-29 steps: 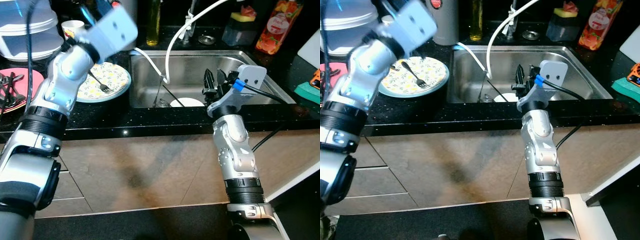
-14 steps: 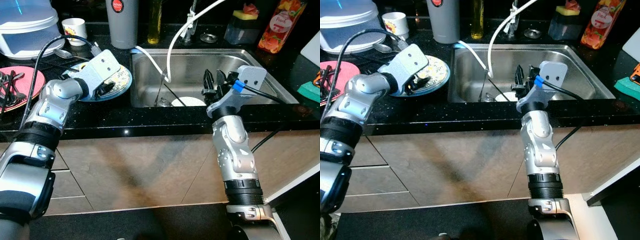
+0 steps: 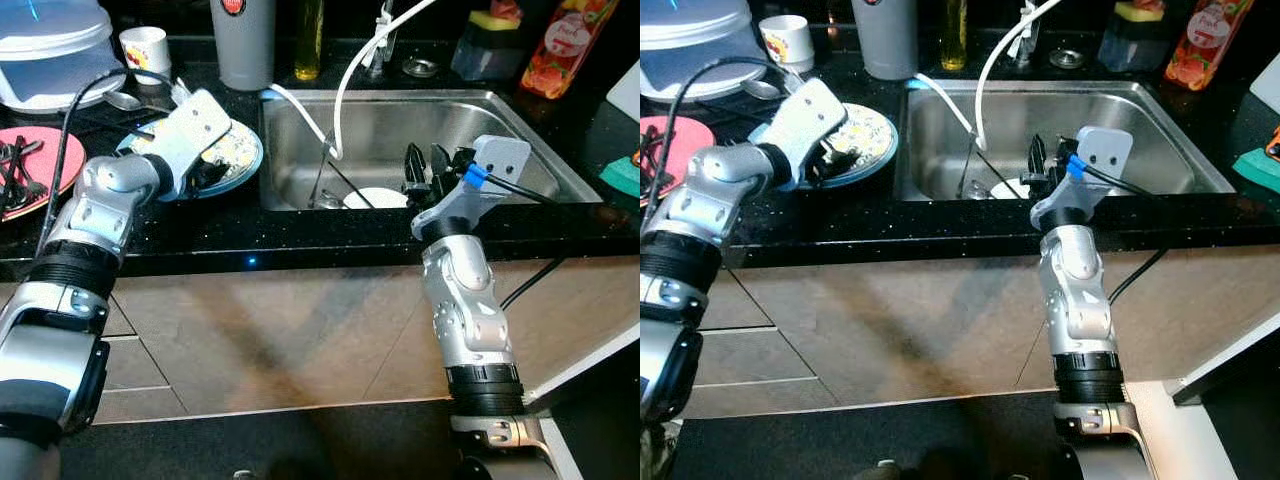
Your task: Kitchen organization
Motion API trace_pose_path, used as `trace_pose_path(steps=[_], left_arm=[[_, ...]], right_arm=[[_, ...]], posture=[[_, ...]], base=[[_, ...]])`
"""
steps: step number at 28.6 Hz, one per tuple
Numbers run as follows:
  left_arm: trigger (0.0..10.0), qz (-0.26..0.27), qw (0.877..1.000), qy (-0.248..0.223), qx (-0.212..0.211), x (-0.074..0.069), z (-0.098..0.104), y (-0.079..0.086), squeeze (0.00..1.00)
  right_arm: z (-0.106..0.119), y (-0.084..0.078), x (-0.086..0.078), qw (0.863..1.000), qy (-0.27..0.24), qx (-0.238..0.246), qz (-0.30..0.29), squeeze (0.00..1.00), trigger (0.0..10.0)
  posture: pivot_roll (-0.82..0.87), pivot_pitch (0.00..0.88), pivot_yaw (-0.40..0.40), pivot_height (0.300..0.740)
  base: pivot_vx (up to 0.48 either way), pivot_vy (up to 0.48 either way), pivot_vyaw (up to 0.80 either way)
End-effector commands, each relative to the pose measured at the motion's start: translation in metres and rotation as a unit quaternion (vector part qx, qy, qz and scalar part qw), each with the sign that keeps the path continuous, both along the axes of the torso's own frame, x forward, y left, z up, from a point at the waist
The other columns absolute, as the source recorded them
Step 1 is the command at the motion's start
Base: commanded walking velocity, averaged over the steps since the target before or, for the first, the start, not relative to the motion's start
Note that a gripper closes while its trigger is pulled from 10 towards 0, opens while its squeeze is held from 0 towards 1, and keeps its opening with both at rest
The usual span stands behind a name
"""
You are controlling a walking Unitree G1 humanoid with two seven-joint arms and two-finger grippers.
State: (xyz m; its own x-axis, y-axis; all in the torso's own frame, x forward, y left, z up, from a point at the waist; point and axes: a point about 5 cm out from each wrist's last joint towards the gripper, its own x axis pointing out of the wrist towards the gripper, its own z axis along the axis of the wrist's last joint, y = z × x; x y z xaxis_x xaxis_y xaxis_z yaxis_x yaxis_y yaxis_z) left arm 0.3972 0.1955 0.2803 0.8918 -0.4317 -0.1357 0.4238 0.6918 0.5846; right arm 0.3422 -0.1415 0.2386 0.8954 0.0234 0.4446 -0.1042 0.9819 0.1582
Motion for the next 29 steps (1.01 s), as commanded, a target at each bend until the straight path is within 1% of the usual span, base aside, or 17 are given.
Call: trace_pose_path(steps=[1, 2, 3, 5, 6, 11, 14, 15, 16, 18, 19, 20, 22, 24, 25, 26, 29], left_arm=[[10.0, -0.006, 1.000, 0.016, 0.009, 0.000, -0.008, -0.004, 0.00], [10.0, -0.006, 1.000, 0.016, 0.009, 0.000, -0.008, -0.004, 0.00], [10.0, -0.002, 1.000, 0.019, 0.021, 0.000, -0.012, -0.002, 0.00], [10.0, -0.002, 1.000, 0.019, 0.021, 0.000, -0.012, -0.002, 0.00], [10.0, 0.005, 0.999, 0.021, 0.033, 0.001, -0.015, 0.000, 0.00], [10.0, 0.006, 0.999, 0.017, 0.034, 0.000, -0.016, 0.000, 0.00], [10.0, -0.026, 0.998, -0.062, 0.006, -0.010, 0.019, -0.011, 0.00], [10.0, -0.026, 0.998, -0.062, 0.006, -0.010, 0.019, -0.011, 0.00], [10.0, -0.032, 0.997, -0.074, 0.003, -0.013, 0.026, -0.013, 0.00], [10.0, -0.045, 0.995, -0.086, 0.016, -0.021, 0.033, -0.015, 0.00], [10.0, -0.045, 0.995, -0.086, 0.016, -0.021, 0.033, -0.015, 0.00], [10.0, -0.050, 0.995, -0.082, 0.025, -0.024, 0.032, -0.015, 0.00], [10.0, -0.050, 0.996, -0.064, 0.043, -0.026, 0.023, -0.011, 0.00], [10.0, -0.030, 0.996, -0.050, 0.063, -0.023, 0.012, -0.004, 0.00], [10.0, -0.030, 0.996, -0.050, 0.063, -0.023, 0.012, -0.004, 0.00], [10.0, -0.003, 0.997, -0.040, 0.069, -0.019, 0.004, 0.004, 0.00], [10.0, 0.016, 0.997, -0.035, 0.068, -0.017, -0.001, 0.008, 0.00]], right_arm=[[-0.002, 0.001, -0.002, 1.000, 0.005, 0.004, 0.002, 0.00, 10.0], [-0.002, 0.001, -0.002, 1.000, 0.005, 0.004, 0.002, 0.00, 10.0], [-0.002, 0.001, -0.003, 1.000, 0.006, 0.004, 0.003, 0.00, 10.0], [-0.002, 0.001, -0.003, 1.000, 0.006, 0.004, 0.003, 0.00, 10.0], [-0.003, 0.002, -0.003, 1.000, 0.007, 0.004, 0.004, 0.00, 10.0], [-0.004, 0.003, -0.003, 1.000, 0.009, 0.004, 0.005, 0.00, 10.0], [-0.003, 0.002, -0.003, 1.000, 0.010, 0.003, 0.006, 0.00, 10.0], [-0.003, 0.002, -0.003, 1.000, 0.010, 0.003, 0.006, 0.00, 10.0], [-0.003, 0.002, -0.003, 1.000, 0.010, 0.003, 0.006, 0.00, 10.0], [-0.003, 0.002, -0.003, 1.000, 0.011, 0.003, 0.007, 0.00, 10.0], [-0.003, 0.002, -0.003, 1.000, 0.011, 0.003, 0.007, 0.00, 10.0], [-0.003, 0.003, -0.002, 1.000, 0.011, 0.003, 0.008, 0.00, 10.0], [-0.003, 0.004, -0.002, 1.000, 0.012, 0.003, 0.009, 0.00, 10.0], [-0.003, 0.005, -0.001, 1.000, 0.012, 0.004, 0.010, 0.00, 10.0], [-0.003, 0.005, -0.001, 1.000, 0.012, 0.004, 0.010, 0.00, 10.0], [-0.002, 0.005, -0.001, 1.000, 0.011, 0.004, 0.010, 0.00, 10.0], [-0.002, 0.004, 0.000, 1.000, 0.011, 0.004, 0.010, 0.00, 10.0]], posture=[[0.24, 0.171, -0.011, 0.740], [0.24, 0.171, -0.011, 0.740], [0.24, 0.175, -0.010, 0.740], [0.24, 0.175, -0.010, 0.740], [0.24, 0.180, -0.009, 0.740], [0.24, 0.183, -0.009, 0.740], [0.24, 0.182, -0.012, 0.740], [0.24, 0.182, -0.012, 0.740], [0.24, 0.182, -0.012, 0.740], [0.24, 0.180, -0.014, 0.740], [0.24, 0.180, -0.014, 0.740], [0.25, 0.179, -0.013, 0.740], [0.25, 0.177, -0.014, 0.740], [0.25, 0.175, -0.014, 0.740], [0.25, 0.175, -0.014, 0.740], [0.25, 0.173, -0.015, 0.740], [0.25, 0.171, -0.016, 0.740]], base=[[0.000, 0.000, 0.00], [0.000, 0.000, 0.00], [0.000, 0.000, 0.00], [0.000, 0.000, 0.00], [0.000, 0.000, 0.00], [0.000, 0.000, 0.00], [0.000, 0.000, 0.00], [0.000, 0.000, 0.00], [0.000, 0.000, 0.00], [0.000, 0.000, 0.00], [0.000, 0.000, 0.00], [0.000, 0.000, 0.00], [0.000, 0.000, 0.00], [0.000, 0.000, 0.00], [0.000, 0.000, 0.00], [0.000, 0.000, 0.00], [0.000, 0.000, 0.00]])
